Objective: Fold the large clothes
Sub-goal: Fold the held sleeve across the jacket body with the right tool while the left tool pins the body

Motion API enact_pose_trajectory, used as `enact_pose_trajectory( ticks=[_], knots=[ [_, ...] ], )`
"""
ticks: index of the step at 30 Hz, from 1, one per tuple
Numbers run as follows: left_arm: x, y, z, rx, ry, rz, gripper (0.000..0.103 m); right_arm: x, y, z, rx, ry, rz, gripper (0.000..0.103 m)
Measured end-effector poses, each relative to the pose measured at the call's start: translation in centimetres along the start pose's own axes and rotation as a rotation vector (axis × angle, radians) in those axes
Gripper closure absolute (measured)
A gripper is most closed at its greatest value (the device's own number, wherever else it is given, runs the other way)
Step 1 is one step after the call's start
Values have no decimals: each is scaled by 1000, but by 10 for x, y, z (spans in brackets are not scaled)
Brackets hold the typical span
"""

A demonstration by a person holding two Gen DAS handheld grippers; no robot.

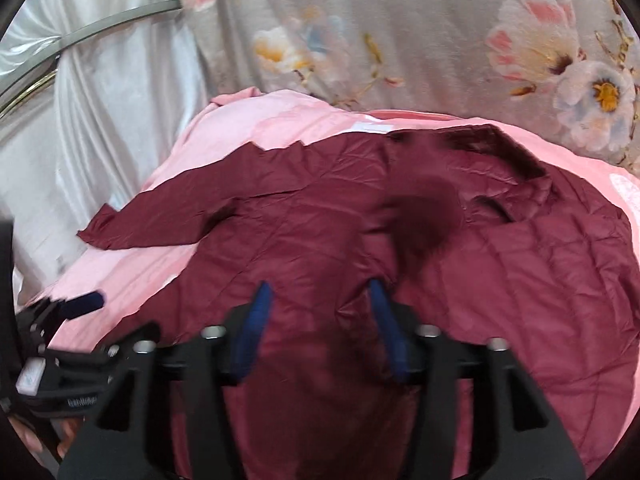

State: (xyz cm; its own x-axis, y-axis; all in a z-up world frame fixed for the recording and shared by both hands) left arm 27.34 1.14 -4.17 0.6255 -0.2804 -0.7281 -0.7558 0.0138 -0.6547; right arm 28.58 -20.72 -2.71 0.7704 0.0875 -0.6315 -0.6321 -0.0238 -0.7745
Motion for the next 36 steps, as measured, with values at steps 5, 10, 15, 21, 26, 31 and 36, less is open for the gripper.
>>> enact_pose_trajectory(
  ticks=[5,10,15,21,26,31,36],
  knots=[
    [8,-10,-17,-101,200,37,5,-41,-5,-45,156,-8,-58,37],
    [17,-19,-31,-187,318,48,5,-67,9,-135,392,96,-56,36],
    [49,-16,-36,-255,362,140,5,-67,37,-222,603,218,-15,36],
    [73,-27,-42,-300,387,161,21,-36,62,-284,783,246,51,36],
    [85,-44,-51,-227,377,163,61,-4,61,-300,891,206,61,36],
    [97,-66,-51,-156,354,151,103,14,60,-321,1047,134,31,85],
    [89,-89,-47,-52,283,67,103,-32,29,-313,916,237,-152,101]
  ],
)
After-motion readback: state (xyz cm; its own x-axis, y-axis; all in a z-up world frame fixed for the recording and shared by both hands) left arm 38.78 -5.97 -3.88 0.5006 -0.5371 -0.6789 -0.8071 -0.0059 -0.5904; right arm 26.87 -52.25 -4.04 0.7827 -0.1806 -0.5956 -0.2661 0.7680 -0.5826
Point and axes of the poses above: each gripper's, at about its wrist camera, not at the fingertips, and x roughly the way its jaws point, z to its left, y to its underside, the point moved 7 cm from there along x, roughly the way its jaws point, and after that the axes turned 12 degrees about y, right-handed, at the moved point
